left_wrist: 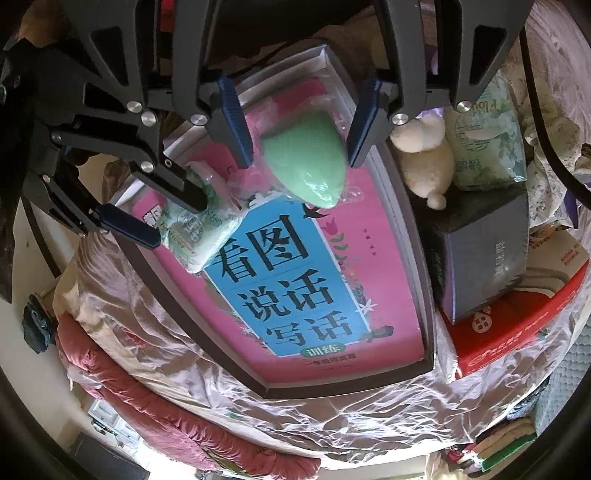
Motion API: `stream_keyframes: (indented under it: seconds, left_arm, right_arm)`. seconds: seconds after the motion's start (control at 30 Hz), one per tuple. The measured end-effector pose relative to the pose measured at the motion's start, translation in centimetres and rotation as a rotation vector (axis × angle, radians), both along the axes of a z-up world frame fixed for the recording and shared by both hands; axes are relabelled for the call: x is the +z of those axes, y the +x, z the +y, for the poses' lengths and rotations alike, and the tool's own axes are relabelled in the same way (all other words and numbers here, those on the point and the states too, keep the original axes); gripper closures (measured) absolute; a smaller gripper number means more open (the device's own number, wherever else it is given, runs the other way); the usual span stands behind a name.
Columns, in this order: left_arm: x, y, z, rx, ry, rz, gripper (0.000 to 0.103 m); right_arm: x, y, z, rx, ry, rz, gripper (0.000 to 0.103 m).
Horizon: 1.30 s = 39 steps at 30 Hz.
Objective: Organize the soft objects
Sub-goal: 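Lower the sponge onto the tray with the left tool while the right tool releases the diaper pack, then withdraw both open tools from the tray back toward the pile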
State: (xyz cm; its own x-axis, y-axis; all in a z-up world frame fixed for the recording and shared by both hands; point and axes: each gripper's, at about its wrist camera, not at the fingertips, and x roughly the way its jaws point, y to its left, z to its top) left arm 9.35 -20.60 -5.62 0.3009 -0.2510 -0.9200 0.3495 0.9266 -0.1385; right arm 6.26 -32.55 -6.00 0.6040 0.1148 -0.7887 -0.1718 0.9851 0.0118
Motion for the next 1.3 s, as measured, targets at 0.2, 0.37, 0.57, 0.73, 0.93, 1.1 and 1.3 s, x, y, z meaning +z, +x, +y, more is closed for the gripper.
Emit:
stream_keyframes:
  seconds: [0.2,0.37,0.57,0.73,0.93,1.1,1.3]
  left_arm:
    - [-0.1,-0.1,-0.3,-0.007,-0.004,0.004,0.044]
    - [-0.2,-0.1,-0.4,-0.006,-0.009,0.002,0.044]
    - [0.4,-0.1,0.0,0.010,-0.030,-0.009,0.042]
    - [1.4,-0.3,0.5,0.026,-0.028,-0.037,0.039]
    - [3.0,-0.8,0.9,0.039,-0.011,-0.070,0.035]
    - [4.4,-1.3,1.7,0.062,-0.016,-0.103,0.032]
    - [5.8,-2.3,3.2,0.086,-0.026,-0.130,0.028]
  right_arm:
    - [0.1,0.0,-1.4,-0.063,-0.028,-0.011,0.044]
    - [0.1,0.0,-1.9,-0.082,-0.023,-0.010,0.043]
    - [0.3,-0.1,-1.8,-0.089,-0.019,-0.010,0.032]
    - [1.4,-0.6,-2.3,-0.110,0.015,-0.035,0.028]
    - [2.6,-1.1,-2.0,-0.122,0.010,-0.052,0.024]
    - [3.8,-1.9,-1.6,-0.135,0.000,-0.078,0.024]
    - [5.1,-2.7,-1.3,-0.150,0.023,-0.091,0.023]
